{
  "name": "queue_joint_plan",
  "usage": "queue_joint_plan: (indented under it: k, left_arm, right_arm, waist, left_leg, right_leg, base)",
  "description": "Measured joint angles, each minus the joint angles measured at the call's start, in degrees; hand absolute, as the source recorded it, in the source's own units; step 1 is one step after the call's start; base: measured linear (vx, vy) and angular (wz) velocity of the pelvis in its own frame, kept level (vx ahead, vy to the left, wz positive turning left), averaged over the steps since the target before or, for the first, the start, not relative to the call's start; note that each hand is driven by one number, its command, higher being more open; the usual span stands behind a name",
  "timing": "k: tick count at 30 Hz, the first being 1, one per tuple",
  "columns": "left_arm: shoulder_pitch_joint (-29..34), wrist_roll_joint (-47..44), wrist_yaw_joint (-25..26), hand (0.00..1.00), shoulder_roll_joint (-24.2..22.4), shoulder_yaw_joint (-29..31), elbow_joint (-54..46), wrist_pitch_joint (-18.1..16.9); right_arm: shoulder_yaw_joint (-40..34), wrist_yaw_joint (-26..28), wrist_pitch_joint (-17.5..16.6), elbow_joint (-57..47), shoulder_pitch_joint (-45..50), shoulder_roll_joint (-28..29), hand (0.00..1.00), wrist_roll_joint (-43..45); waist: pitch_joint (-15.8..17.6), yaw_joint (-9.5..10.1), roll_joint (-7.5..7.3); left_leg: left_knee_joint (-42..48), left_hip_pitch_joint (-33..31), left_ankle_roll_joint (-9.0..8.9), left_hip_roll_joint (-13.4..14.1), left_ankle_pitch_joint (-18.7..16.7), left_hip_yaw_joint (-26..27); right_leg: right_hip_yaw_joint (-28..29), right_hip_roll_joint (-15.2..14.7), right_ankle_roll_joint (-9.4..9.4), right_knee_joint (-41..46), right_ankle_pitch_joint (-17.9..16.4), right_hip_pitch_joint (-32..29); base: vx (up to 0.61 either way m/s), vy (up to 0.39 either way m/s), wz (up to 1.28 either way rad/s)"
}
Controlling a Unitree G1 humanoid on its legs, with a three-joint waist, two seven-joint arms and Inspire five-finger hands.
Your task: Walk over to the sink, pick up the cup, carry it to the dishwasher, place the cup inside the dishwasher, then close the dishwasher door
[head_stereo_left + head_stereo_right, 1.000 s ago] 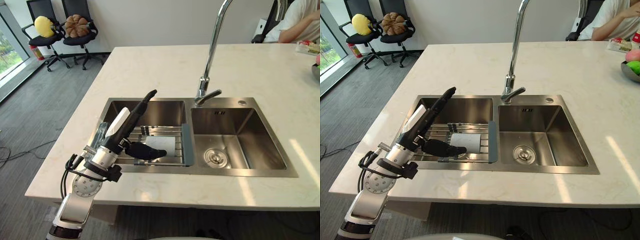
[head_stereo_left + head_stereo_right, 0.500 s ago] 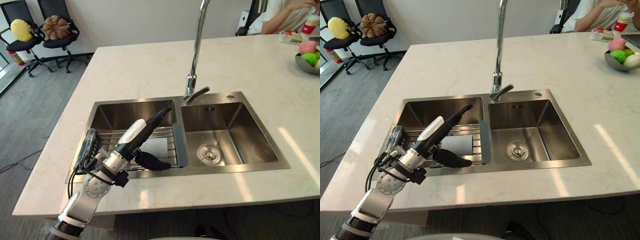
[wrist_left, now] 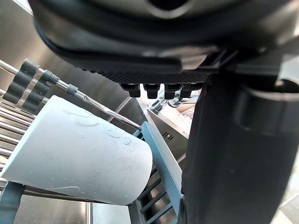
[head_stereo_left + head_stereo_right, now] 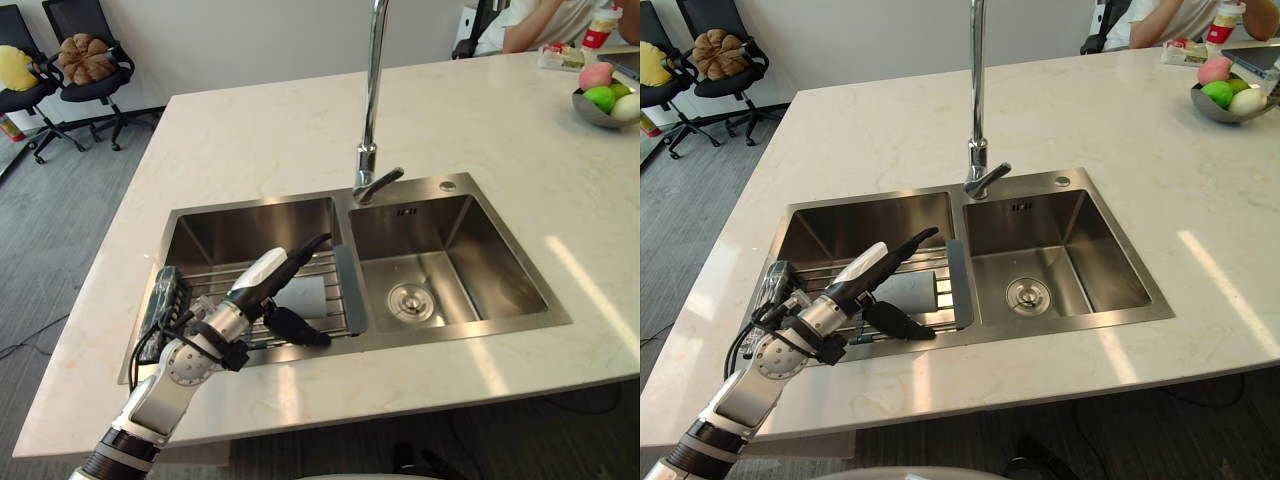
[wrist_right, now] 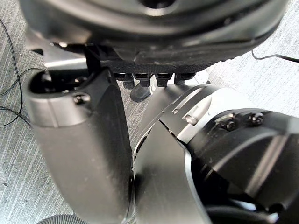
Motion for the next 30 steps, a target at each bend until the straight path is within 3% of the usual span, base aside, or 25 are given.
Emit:
queue_joint_plan:
  k: [24, 30]
  left_arm:
    - [-1.58, -2.62, 0.50, 1.00, 0.58, 2.54, 0.06, 1.77]
    - [-1.62, 4.41, -0.19, 1.00, 0.58, 2.09, 1.20, 1.44]
  right_arm:
    - [-0.04, -0.02, 0.07, 0.02, 0.01, -0.04, 1.00, 0.01]
    - [0.85, -0.17, 0.05, -0.58, 0.35, -0.07, 1.00, 0.02]
  waist:
    - [-0.01, 0.20, 0.01]
    - [0.00, 0.01, -0.01]
  left_leg:
    - [0.20, -0.15, 0.00, -0.02, 0.02, -0.15]
    - [0.20, -0.13, 0.00, -0.02, 0.02, -0.14]
  right_leg:
    - [-0.48, -0.09, 0.00, 0.00, 0.16, 0.03]
    - [-0.47, -0.09, 0.00, 0.00, 0.16, 0.04]
  base:
    - [0.00, 0.000, 0.00]
    - [0.00, 0.000, 0.00]
